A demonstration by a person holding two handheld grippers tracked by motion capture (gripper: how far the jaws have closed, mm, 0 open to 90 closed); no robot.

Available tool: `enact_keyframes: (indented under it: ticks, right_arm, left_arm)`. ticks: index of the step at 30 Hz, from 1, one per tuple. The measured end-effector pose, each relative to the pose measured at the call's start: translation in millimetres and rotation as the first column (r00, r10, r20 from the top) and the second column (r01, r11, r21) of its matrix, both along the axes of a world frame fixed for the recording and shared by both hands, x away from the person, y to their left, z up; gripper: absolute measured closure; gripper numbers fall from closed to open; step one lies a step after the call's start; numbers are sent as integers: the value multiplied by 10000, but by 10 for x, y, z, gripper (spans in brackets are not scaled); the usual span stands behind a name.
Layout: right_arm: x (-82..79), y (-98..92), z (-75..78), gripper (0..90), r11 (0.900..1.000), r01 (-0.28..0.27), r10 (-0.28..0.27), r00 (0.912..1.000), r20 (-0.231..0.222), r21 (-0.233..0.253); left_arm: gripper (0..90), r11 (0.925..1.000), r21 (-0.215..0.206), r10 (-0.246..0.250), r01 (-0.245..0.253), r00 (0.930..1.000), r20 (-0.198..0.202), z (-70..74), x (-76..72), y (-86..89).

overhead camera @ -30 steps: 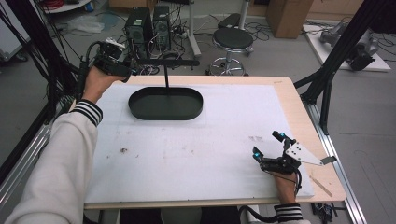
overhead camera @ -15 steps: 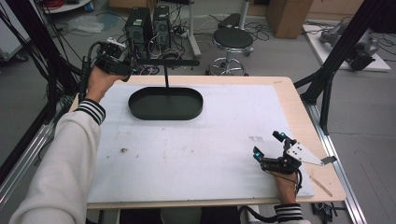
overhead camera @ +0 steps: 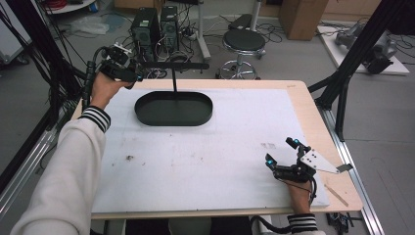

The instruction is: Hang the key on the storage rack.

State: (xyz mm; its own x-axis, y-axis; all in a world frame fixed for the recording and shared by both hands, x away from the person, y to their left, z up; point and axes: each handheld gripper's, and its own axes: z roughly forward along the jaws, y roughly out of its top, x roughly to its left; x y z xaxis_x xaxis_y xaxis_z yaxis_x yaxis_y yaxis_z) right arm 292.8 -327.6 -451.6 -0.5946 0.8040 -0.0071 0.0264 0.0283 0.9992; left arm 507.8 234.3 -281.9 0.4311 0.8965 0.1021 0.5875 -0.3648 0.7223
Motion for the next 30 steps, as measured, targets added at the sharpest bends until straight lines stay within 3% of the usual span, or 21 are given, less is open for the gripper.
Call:
enact_keyframes:
  ticks: [11, 18, 23, 30]
  right_arm:
    - [-3, -5, -1, 4, 10000, -22, 22, 10000, -48, 54]
    - [-1, -12, -3, 4, 10000, 5, -5, 10000, 6, 71]
    - [-6, -12, -4, 4, 9999, 33, -32, 10000, -44, 148]
    - [-4, -17, -6, 4, 9999, 12, -11, 10000, -44, 166]
  left_arm:
    - [487, 9999, 33, 153, -152, 9993, -331, -156, -17, 38]
    - [487, 9998, -89, 197, -203, 9979, -619, -357, -3, 43]
    - [487, 9994, -259, 192, -207, 9981, -581, -491, 10, 19]
    - [487, 9993, -317, -218, 202, 9985, -510, -609, 54, -8]
